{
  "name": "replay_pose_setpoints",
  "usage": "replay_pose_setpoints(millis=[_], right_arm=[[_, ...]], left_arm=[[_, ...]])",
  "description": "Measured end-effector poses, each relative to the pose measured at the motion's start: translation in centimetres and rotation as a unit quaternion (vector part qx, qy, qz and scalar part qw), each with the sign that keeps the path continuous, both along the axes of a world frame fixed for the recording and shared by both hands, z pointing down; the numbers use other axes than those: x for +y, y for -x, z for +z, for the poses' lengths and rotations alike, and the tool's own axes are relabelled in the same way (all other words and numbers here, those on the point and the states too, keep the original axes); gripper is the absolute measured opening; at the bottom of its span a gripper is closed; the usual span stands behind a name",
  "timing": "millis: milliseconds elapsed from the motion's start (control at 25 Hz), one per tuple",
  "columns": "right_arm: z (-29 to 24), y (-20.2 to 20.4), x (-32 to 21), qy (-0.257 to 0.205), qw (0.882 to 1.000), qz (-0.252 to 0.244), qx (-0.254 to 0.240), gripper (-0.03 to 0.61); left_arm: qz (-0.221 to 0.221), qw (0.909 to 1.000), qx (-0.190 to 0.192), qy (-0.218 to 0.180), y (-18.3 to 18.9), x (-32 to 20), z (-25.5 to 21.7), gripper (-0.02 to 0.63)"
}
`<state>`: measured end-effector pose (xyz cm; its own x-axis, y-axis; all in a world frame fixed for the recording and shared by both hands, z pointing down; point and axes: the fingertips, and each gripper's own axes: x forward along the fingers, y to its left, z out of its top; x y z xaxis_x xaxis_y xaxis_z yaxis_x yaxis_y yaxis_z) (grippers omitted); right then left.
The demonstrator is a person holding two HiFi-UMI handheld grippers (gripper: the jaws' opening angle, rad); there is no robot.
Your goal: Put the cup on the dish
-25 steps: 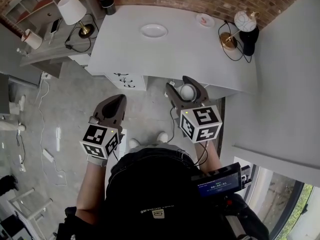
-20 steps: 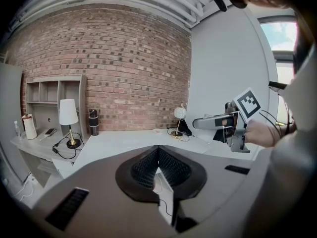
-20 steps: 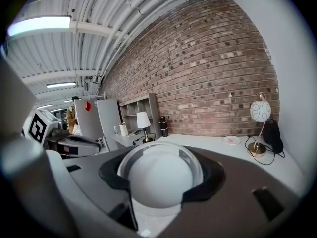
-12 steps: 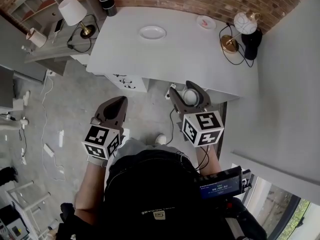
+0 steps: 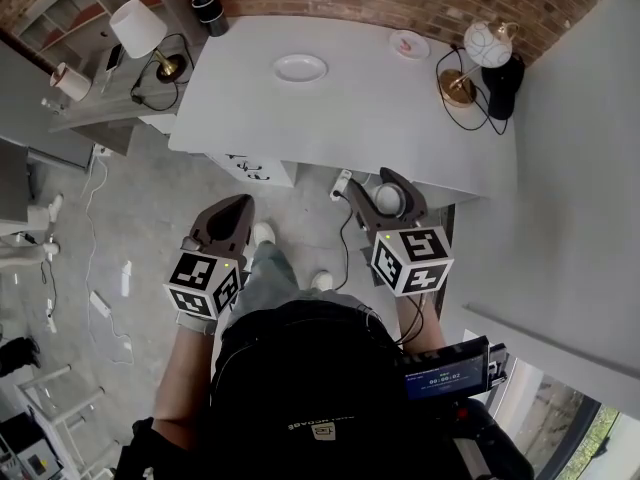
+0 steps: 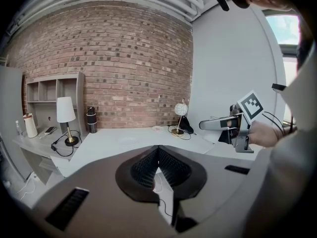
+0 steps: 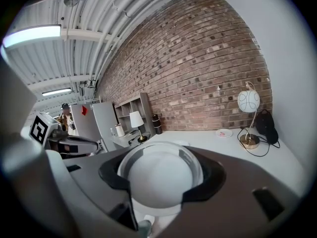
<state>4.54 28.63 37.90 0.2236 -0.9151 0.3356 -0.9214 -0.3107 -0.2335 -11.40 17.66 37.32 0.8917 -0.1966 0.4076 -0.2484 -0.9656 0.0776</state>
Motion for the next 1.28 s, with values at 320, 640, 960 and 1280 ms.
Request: replay_pose_setpoints(millis=[320, 640, 960, 1280], right_arm=[[-0.1, -1.9, -2.0, 0.009, 1.0, 0.012, 0.007, 0.246], [0.1, -3.6, -5.8, 0.016, 0.999, 0.03, 0.006, 0.247], [0.3, -5.0, -10.7, 0.026, 0.998, 0.05, -0.006, 0.246], [0.0, -6.9, -16.2, 0.036, 0.996, 0.077, -0.005, 0.247]], left_arm=[[0.012, 0.9999, 0.009, 0.009, -2.2, -2.3, 0.4, 0.005], [0.019, 0.9996, 0.01, 0.015, -3.9, -7.5, 0.7, 0.005], [0.036, 0.999, 0.009, 0.025, -5.5, -12.9, 0.5, 0.005], [0.05, 0.9981, 0.008, 0.034, -6.8, -19.5, 1.2, 0.005]])
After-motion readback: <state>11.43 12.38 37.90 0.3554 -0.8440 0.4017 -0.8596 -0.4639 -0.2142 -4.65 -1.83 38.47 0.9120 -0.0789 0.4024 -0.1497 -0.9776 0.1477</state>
